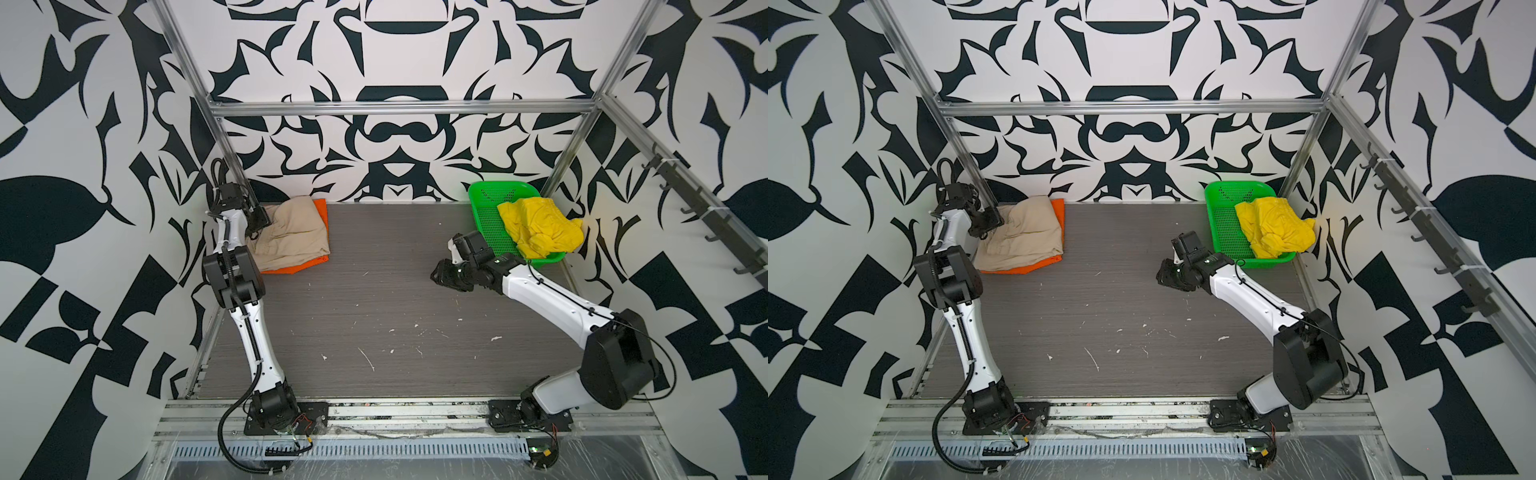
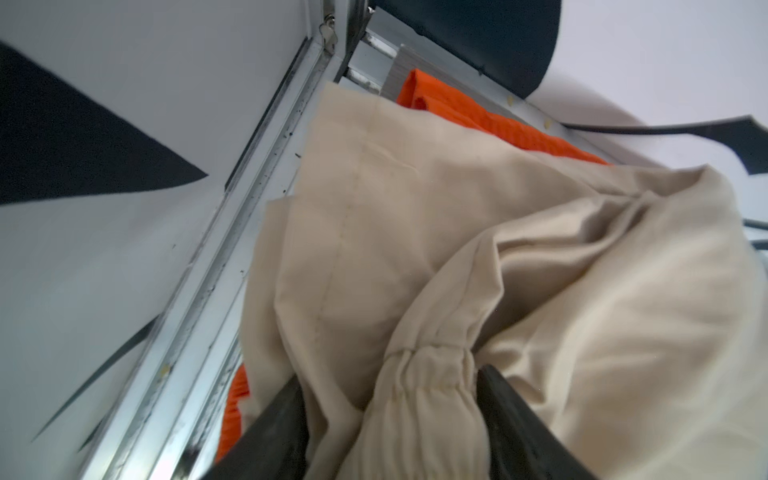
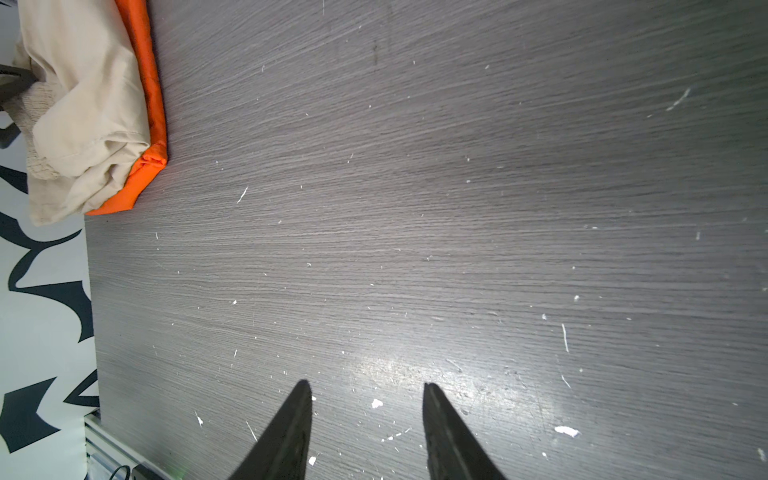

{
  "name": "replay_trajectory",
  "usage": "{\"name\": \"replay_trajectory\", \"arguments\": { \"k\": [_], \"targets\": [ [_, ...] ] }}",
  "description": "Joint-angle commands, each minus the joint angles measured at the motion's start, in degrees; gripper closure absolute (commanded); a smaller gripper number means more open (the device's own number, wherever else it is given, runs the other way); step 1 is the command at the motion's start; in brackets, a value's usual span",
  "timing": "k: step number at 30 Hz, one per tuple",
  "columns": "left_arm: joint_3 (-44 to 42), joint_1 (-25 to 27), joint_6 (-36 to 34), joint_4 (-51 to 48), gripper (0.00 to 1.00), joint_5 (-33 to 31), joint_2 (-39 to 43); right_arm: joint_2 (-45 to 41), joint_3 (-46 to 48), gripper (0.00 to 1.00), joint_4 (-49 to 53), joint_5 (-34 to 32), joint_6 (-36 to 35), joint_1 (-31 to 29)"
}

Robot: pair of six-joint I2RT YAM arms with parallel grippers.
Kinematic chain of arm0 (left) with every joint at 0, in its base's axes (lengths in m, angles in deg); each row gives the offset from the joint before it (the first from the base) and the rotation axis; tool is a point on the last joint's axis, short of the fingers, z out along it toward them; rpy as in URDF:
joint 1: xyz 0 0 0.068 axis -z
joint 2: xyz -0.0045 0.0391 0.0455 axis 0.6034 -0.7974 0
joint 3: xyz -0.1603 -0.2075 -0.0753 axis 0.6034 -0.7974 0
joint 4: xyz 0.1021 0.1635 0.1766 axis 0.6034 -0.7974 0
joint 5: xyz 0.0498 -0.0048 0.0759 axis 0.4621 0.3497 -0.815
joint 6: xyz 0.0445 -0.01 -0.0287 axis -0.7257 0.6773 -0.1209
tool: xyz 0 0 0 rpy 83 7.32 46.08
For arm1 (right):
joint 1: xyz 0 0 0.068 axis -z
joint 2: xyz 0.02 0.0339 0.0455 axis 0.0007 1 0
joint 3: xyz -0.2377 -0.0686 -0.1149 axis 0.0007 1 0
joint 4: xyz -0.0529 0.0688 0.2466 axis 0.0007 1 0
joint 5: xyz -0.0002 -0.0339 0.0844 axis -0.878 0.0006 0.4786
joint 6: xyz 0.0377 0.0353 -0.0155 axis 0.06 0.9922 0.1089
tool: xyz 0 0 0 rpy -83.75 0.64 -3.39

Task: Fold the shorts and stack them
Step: 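Open the left gripper and draw it back from the stacked shorts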

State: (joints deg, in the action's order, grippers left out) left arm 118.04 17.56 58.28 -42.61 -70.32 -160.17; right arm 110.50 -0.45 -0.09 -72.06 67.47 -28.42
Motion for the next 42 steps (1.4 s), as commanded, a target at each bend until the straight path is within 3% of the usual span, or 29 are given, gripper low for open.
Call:
{"name": "replay_trajectory", "arguments": {
  "k": [1, 5, 13, 16, 19, 22, 25, 28, 34, 42],
  "targets": [
    [0.8, -1.7, 4.9, 0.8, 0.54, 8.4, -2.5, -2.5, -1.5, 0.52, 0.4, -1.3, 1.1, -0.4],
    [-2.2, -3.5, 11.0, 4.2, 0.72, 18.0, -3.4, -2.8, -1.5, 0.53, 0.1, -1.5, 1.6, -0.6],
    [-4.5, -4.0, 11.6, 3.4, 0.86, 27.2, -2.5, -3.7, -0.2, 0.53, -0.8, -2.5, 2.2, -1.3],
    [-6.4, -4.0, 11.9, 4.3, 0.85, 30.0, -1.0, -4.2, 0.2, 0.53, -1.1, -3.0, 2.2, -1.6],
    [-7.8, -4.0, 11.5, 3.6, 0.74, 28.5, 1.5, -4.8, 0.5, 0.53, -1.4, -3.8, 2.0, -1.7],
    [-9.2, -4.0, 10.3, 3.2, 0.48, 24.1, 5.6, -5.0, 0.3, 0.53, -1.3, -4.0, 1.3, -1.7],
    [-10.1, -4.0, 9.4, 2.6, 0.36, 20.6, 9.7, -5.1, 0.4, 0.53, -1.2, -4.3, 0.7, -1.7],
    [-10.3, -3.9, 8.9, 2.4, 0.33, 18.6, 13.3, -5.1, 0.7, 0.52, -1.5, -4.6, 0.3, -1.7],
    [-11.5, -2.4, 6.4, 1.4, 0.35, 18.8, 18.7, -4.2, 0.3, 0.52, -1.7, -4.3, -1.4, -1.6],
    [-19.4, 7.2, 0.6, 0.1, 0.32, 14.2, 27.9, -2.3, -6.9, 0.52, 3.9, -2.4, -7.8, 2.1]
  ]
}}
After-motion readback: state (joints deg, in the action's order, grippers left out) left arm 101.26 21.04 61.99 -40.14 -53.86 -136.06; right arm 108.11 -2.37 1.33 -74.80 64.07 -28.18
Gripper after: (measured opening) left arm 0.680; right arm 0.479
